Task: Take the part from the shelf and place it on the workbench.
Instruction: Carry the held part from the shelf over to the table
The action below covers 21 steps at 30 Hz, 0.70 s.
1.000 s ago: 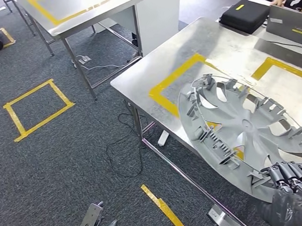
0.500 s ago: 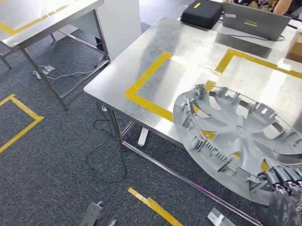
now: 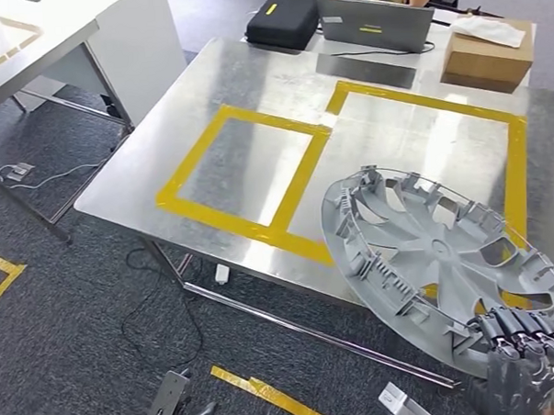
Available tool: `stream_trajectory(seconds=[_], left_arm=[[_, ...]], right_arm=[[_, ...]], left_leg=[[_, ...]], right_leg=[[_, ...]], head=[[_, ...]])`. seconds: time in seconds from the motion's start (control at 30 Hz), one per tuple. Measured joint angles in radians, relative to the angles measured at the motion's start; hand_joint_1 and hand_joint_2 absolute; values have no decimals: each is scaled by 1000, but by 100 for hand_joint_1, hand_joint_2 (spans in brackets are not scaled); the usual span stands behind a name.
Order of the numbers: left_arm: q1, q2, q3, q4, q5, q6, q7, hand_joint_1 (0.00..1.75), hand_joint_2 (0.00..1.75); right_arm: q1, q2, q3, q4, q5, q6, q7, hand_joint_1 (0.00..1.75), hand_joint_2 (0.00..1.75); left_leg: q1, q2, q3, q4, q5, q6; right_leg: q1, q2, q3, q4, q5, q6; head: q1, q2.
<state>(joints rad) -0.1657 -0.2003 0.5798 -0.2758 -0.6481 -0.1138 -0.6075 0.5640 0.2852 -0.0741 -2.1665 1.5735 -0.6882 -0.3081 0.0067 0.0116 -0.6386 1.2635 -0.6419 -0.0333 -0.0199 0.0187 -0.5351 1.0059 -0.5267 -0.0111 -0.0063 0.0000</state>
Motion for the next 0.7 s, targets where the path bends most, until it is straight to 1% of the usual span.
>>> stream_trajectory(seconds=[0.03,0.07,0.1,0.13,0.17,0.2,0.23,0.3,0.33,0.37,0.4,0.43,0.47,0.5,0.53,0.57,0.6,0.63,0.67,0.7], left_arm=[[3,1,0,0,0,1,0,0,175],[4,1,0,0,0,1,0,0,175],[4,2,0,0,0,2,0,0,175],[5,2,0,0,1,2,0,0,175],[6,4,0,0,1,3,0,0,175],[7,5,0,1,2,5,-1,0,175],[7,5,0,1,2,7,-2,0,175],[3,4,0,1,3,13,-7,0,175],[0,4,1,1,4,15,-10,0,175],[-2,3,1,1,6,16,-15,0,175],[-2,2,1,1,7,16,-18,0,175],[-1,1,1,1,8,17,-22,0,175],[2,1,1,1,8,17,-25,0,175],[5,1,1,1,9,17,-28,0,175],[8,1,1,1,9,18,-31,0,175],[10,1,1,1,9,19,-33,0,175],[11,1,1,1,10,19,-34,0,175],[11,1,1,1,10,20,-35,0,175],[10,1,1,1,10,20,-35,0,175],[9,2,1,1,10,20,-35,0,175]], right_arm=[[1,0,-1,0,0,0,0,175,175],[2,0,-1,1,0,0,0,175,175],[3,0,-2,2,0,0,0,175,175],[4,0,-2,2,0,0,0,175,175],[4,1,-2,3,0,0,0,175,175],[3,1,-2,4,0,0,1,175,175],[4,2,-2,5,0,0,2,175,175],[9,3,-2,7,0,0,7,175,175],[12,3,-3,9,0,0,10,175,175],[14,3,-3,11,0,0,12,175,175],[13,3,-3,13,0,0,12,175,175],[13,3,-4,15,0,0,11,175,175],[12,3,-6,17,0,0,10,175,175],[13,3,-7,20,0,0,12,175,175],[14,4,-10,24,0,0,15,175,175],[17,4,-13,28,0,0,20,175,175],[19,4,-15,34,0,0,26,175,175],[21,4,-17,38,0,0,32,175,175],[22,4,-18,44,0,0,39,175,175],[22,4,-19,49,0,0,45,175,175]], left_leg=[[0,-3,-33,29,14,0],[0,-5,-47,18,51,2],[0,-11,-43,-31,106,6],[0,-27,-29,-91,158,11],[0,-47,-12,-144,195,17],[-1,-63,3,-185,210,23],[-3,-74,14,-206,205,31],[-5,-64,34,-237,182,45],[-4,-58,45,-252,176,50],[-1,-53,58,-264,172,53],[1,-50,69,-271,170,55],[2,-46,79,-276,165,57],[2,-41,87,-278,158,59],[1,-36,94,-278,150,60],[1,-32,104,-278,142,60],[1,-30,117,-278,132,60],[1,-29,132,-278,121,58],[2,-28,149,-278,110,55],[1,-27,163,-278,100,51],[0,-26,171,-276,91,46]], right_leg=[[0,17,10,0,-8,0],[0,34,22,0,-17,1],[-1,49,37,0,-27,4],[-3,63,46,-2,-38,7],[-4,76,55,-3,-48,12],[-6,88,61,-5,-55,18],[-9,98,65,-8,-58,24],[-11,104,72,-11,-54,37],[-10,92,70,-4,-53,40],[-6,69,57,18,-58,43],[-4,43,32,58,-71,45],[-2,17,-5,115,-91,47],[0,2,-48,176,-115,49],[1,-4,-89,227,-134,51],[0,-6,-120,253,-139,53],[0,-7,-135,247,-121,54],[-1,-9,-135,210,-79,55],[-1,-13,-124,151,-22,56],[0,-17,-113,101,21,56],[3,-21,-102,61,44,51]], head=[[0,0],[0,0],[0,0],[0,0],[1,0],[1,0],[0,0],[-3,0],[-3,0],[0,0],[2,0],[3,0],[4,0],[4,0],[5,0],[5,0],[5,0],[6,0],[6,0],[6,0]])
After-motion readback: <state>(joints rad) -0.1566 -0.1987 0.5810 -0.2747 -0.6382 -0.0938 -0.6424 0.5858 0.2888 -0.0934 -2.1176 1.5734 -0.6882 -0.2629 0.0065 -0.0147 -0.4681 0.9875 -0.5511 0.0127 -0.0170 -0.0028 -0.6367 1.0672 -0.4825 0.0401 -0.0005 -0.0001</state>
